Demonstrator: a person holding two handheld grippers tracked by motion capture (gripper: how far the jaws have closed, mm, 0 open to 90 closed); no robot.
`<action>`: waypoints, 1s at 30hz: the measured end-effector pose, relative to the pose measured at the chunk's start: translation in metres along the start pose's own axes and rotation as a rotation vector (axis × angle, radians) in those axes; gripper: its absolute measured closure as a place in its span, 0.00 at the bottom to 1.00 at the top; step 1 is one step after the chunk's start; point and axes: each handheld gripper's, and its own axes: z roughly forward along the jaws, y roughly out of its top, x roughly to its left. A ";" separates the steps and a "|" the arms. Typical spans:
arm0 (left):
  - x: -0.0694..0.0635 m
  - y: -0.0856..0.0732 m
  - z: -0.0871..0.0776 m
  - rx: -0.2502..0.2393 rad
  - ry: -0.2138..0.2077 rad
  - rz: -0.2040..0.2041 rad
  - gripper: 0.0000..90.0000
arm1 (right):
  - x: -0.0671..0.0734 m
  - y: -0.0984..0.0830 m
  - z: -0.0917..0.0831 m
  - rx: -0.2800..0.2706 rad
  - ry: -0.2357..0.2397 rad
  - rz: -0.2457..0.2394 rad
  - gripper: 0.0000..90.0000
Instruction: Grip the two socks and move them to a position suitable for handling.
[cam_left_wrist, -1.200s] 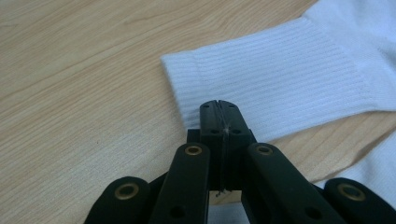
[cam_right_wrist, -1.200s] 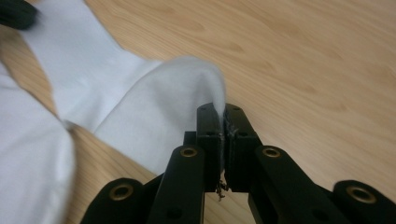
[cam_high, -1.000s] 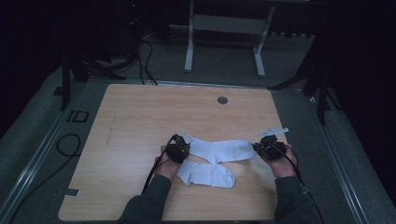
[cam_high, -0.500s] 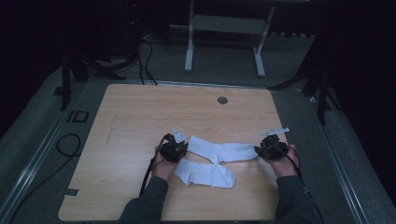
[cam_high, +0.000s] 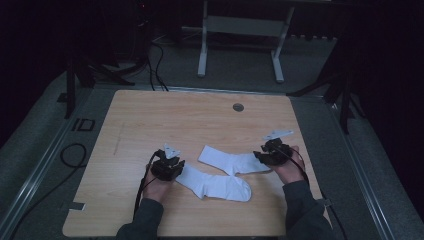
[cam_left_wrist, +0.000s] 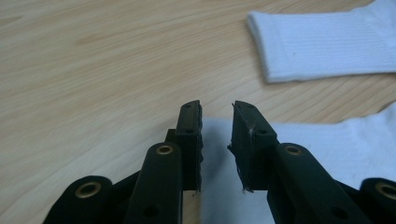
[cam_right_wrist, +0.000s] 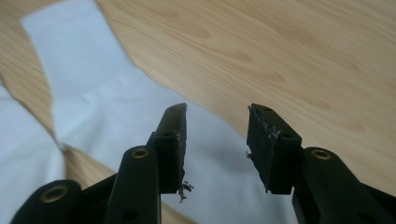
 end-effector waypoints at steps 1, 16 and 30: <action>0.000 0.000 0.000 0.000 0.000 0.000 0.80 | 0.003 0.003 0.003 0.001 0.009 -0.012 0.64; 0.006 -0.012 -0.023 0.024 0.019 0.043 0.79 | 0.070 0.052 0.055 0.027 0.143 -0.196 0.64; 0.012 -0.022 -0.027 0.041 0.008 0.021 0.79 | 0.081 0.052 0.097 0.117 0.214 -0.195 0.60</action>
